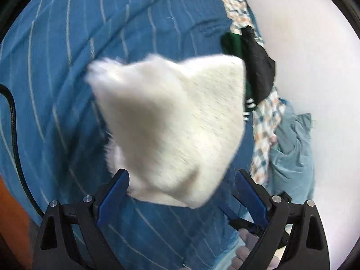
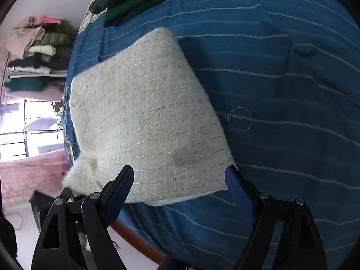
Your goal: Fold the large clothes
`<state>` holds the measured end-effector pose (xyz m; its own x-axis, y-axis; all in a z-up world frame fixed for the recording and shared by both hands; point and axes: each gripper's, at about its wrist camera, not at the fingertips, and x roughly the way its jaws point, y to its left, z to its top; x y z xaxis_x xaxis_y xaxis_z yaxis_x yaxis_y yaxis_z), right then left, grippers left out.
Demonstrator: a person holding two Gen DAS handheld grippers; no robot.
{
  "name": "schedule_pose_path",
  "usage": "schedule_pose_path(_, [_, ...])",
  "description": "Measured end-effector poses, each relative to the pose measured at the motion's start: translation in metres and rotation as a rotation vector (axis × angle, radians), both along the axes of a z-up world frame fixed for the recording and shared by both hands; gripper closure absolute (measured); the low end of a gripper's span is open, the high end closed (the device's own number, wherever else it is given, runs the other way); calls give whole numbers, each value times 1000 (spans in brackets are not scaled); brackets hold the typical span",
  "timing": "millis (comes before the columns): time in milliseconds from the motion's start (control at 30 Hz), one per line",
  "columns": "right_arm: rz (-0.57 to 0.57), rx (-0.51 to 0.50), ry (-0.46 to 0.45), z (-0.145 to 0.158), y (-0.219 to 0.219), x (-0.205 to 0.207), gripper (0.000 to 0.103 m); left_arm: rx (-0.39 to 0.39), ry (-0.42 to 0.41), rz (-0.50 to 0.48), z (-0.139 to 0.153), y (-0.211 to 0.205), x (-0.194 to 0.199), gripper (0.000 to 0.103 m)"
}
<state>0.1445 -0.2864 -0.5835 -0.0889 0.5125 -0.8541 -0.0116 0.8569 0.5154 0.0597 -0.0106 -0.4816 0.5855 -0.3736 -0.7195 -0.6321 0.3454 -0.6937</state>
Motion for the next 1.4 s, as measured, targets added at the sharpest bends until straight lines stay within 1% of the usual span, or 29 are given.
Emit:
schedule_pose_path(67, [4,13,1,1,4,-3,18,45,41,6,-7,-4,8,7])
schedule_pose_path(133, [13,17,1,6,10,-5,18,97,104,48,-24,6,16,7])
schedule_pose_path(233, [32,9,-5,12,12,-5,18,130,125,116,-46,26,29,8])
schedule_pose_path(267, [42,15,-10,12,16,-5,18,148,112,140,-51,35,38,9])
schedule_pose_path(300, [48,10,-13,16,16,-3,18,167,101,146,-54,38,46,16])
schedule_pose_path(333, [50,5,-16,17,21,-2,18,197,122,143,-54,39,53,42])
schedule_pose_path(367, [54,3,-19,16,23,-1,18,220,131,115,-53,38,61,73])
schedule_pose_path(400, [58,3,-19,15,25,0,18,250,137,101,-47,37,63,81])
schedule_pose_path(433, [60,-2,-20,15,25,2,18,274,124,101,-39,36,60,84])
schedule_pose_path(500, [70,-10,-36,17,23,5,19,277,86,120,-24,32,45,87])
schedule_pose_path(600, [95,-41,-63,23,29,11,21,284,89,161,-1,25,13,87])
schedule_pose_path(633, [100,-37,-64,25,30,13,26,291,106,173,2,24,4,87])
schedule_pose_path(700, [132,-42,-63,25,42,19,37,281,146,199,-10,25,-16,87])
schedule_pose_path(767, [181,-31,-42,20,57,22,55,234,184,217,-34,25,-23,86])
schedule_pose_path(833, [235,-42,-25,10,74,24,63,199,198,212,-57,31,-30,84])
schedule_pose_path(867, [281,-76,-24,-1,88,25,64,182,198,213,-65,36,-34,80])
schedule_pose_path(900, [313,-111,-17,-11,97,27,64,150,182,216,-67,38,-41,80])
schedule_pose_path(967, [335,-157,-3,-31,110,34,62,101,147,214,-63,44,-48,76])
schedule_pose_path(1000, [341,-168,5,-37,115,39,62,94,139,204,-59,46,-49,73])
schedule_pose_path(1033, [344,-171,19,-40,118,44,61,91,136,196,-56,46,-49,68])
schedule_pose_path(1067, [342,-170,39,-39,119,49,61,98,147,183,-48,49,-53,60])
schedule_pose_path(1100, [335,-164,69,-35,118,54,61,114,167,170,-41,50,-56,54])
schedule_pose_path(1167, [321,-140,69,-18,112,61,61,151,189,154,-30,49,-61,33])
schedule_pose_path(1200, [310,-124,57,-7,108,64,61,199,207,134,-14,52,-67,29])
schedule_pose_path(1233, [294,-104,45,3,102,67,56,229,210,121,-7,51,-69,25])
schedule_pose_path(1267, [276,-88,37,11,95,69,48,316,220,83,12,52,-67,21])
schedule_pose_path(1300, [257,-80,31,17,88,72,45,389,229,37,21,53,-61,19])
schedule_pose_path(1367, [221,-72,16,25,76,78,43,485,207,-49,31,57,-36,18])
schedule_pose_path(1400, [208,-68,12,25,71,80,43,506,194,-69,33,59,-25,18])
